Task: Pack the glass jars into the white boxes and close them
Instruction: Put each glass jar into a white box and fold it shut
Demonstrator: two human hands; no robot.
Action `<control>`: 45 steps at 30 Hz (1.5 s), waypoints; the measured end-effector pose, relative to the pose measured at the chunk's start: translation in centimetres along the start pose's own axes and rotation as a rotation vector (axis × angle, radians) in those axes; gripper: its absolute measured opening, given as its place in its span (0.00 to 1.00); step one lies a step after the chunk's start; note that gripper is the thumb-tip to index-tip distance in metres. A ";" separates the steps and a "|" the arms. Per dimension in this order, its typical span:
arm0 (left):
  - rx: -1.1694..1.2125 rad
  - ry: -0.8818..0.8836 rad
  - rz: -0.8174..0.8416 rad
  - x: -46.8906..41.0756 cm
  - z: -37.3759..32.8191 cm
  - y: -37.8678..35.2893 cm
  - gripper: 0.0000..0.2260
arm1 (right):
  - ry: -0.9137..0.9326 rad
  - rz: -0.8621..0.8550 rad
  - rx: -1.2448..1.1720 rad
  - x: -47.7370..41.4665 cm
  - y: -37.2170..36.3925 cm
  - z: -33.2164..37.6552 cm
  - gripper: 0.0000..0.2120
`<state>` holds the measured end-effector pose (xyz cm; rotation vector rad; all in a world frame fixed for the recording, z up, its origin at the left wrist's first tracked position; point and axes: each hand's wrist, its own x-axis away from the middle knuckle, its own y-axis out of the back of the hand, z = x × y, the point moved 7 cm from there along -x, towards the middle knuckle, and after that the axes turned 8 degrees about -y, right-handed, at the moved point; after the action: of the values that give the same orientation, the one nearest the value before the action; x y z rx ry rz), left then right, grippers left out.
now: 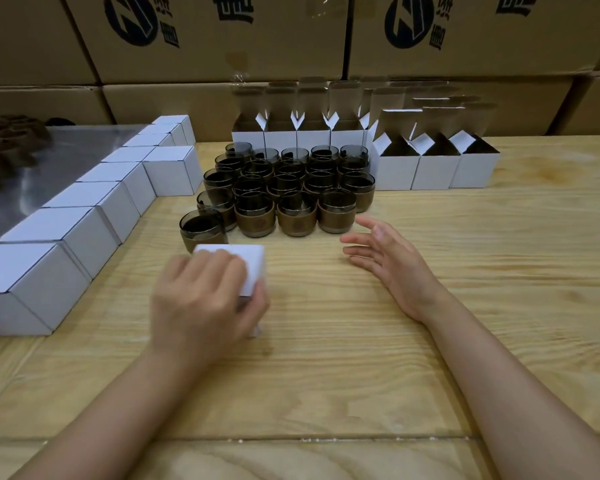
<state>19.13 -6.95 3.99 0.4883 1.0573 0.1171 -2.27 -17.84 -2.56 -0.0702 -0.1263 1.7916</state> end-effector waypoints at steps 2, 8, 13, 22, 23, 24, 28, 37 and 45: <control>-0.088 0.078 0.022 2.3 3.0 0.7 0.14 | -0.004 0.006 0.008 -0.1 0.0 0.0 0.20; -0.189 0.244 0.057 5.7 8.9 -0.1 0.13 | -0.013 0.002 -0.013 -0.2 0.2 -0.1 0.18; -0.219 0.316 0.122 5.5 11.5 -2.5 0.12 | -0.010 -0.015 -0.036 -0.2 0.3 -0.1 0.20; 0.148 0.659 0.435 4.7 16.3 -9.6 0.19 | -0.007 -0.038 -0.050 -0.3 0.4 -0.1 0.23; 0.175 0.686 0.469 4.7 17.0 -10.5 0.21 | -0.007 -0.041 -0.052 -0.4 0.5 -0.2 0.23; 0.195 0.694 0.504 4.7 17.6 -11.4 0.22 | -0.007 -0.043 -0.055 -0.4 0.5 -0.2 0.23; 0.250 0.618 0.583 4.3 19.5 -14.6 0.23 | -0.007 -0.045 -0.059 -0.5 0.6 -0.2 0.22; 0.134 0.480 0.712 2.3 22.0 -18.2 0.30 | 0.014 -0.081 -0.086 -0.6 1.0 -0.3 0.21; 0.218 0.592 0.936 1.4 21.5 -19.9 0.34 | 0.016 -0.079 -0.095 -0.6 1.1 -0.5 0.20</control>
<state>35.54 -31.24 2.64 1.1682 1.3425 1.0315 -3.11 -18.65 -3.24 -0.1460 -0.1999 1.7050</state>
